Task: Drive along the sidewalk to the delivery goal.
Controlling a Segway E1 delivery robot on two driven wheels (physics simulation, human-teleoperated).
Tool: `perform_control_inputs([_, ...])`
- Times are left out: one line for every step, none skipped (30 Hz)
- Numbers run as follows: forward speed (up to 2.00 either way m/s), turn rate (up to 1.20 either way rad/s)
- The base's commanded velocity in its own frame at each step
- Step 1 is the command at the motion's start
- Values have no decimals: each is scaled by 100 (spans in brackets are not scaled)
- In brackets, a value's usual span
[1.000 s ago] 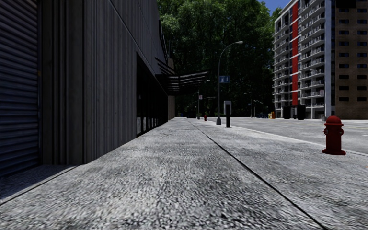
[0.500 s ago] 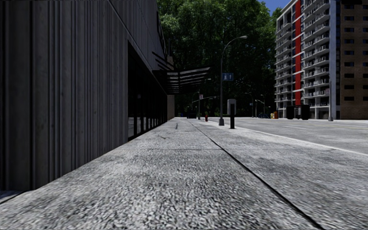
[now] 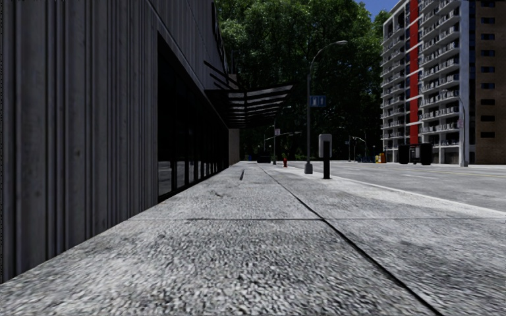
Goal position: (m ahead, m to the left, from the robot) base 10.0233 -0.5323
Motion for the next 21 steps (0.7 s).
perform_control_inputs([200, 0])
perform_control_inputs([200, 0])
perform_control_inputs([200, 0])
perform_control_inputs([200, 0])
perform_control_inputs([200, 0])
perform_control_inputs([200, 0])
perform_control_inputs([200, 0])
perform_control_inputs([200, 0])
perform_control_inputs([200, 0])
perform_control_inputs([200, 0])
perform_control_inputs([200, 0])
perform_control_inputs([200, 0])
perform_control_inputs([200, 0])
perform_control_inputs([200, 0])
perform_control_inputs([200, 0])
perform_control_inputs([200, 0])
perform_control_inputs([200, 0])
perform_control_inputs([200, 0])
perform_control_inputs([200, 0])
perform_control_inputs([200, 0])
perform_control_inputs([200, 0])
